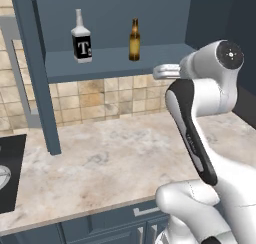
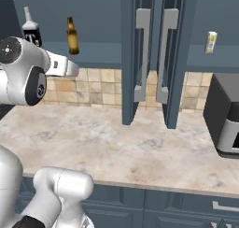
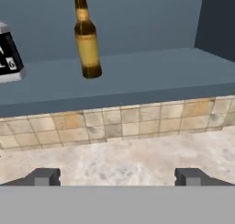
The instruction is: Sort all alcoholic drinks to one cabinet, and non-alcoholic drinks to the other.
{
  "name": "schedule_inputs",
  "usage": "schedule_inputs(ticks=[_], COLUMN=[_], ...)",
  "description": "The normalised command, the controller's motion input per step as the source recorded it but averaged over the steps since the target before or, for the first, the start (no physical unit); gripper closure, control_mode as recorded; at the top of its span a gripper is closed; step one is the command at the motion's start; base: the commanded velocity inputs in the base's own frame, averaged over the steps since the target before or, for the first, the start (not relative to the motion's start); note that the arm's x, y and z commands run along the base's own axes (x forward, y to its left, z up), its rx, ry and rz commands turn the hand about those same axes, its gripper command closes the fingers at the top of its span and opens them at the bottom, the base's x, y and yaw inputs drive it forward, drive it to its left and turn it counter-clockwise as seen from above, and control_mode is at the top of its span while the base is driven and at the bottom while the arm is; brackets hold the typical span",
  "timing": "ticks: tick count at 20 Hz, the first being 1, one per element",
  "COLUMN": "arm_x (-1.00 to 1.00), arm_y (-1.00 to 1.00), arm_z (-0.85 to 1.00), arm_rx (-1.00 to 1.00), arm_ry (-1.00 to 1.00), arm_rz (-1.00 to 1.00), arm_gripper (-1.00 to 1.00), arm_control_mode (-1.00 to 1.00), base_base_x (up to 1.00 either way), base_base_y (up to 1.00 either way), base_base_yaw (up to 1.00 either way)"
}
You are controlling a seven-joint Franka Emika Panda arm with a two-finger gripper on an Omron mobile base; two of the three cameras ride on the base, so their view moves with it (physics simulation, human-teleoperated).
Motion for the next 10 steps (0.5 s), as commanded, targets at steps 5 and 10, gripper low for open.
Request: schedule_inputs(ticks=[5, 10], arm_x=[-0.83, 0.00], arm_y=[-0.09, 0.00], arm_z=[-0.75, -0.22], arm_rx=[-0.03, 0.02], arm_ry=[0.40, 0.29], arm_rz=[-0.07, 0.00], arm_gripper=[-1.00, -1.00], arm_control_mode=[-1.00, -1.00], base_base_x=[0.00, 0.00], base_base_y=[0.00, 0.00], base_base_yaw=[0.00, 0.00])
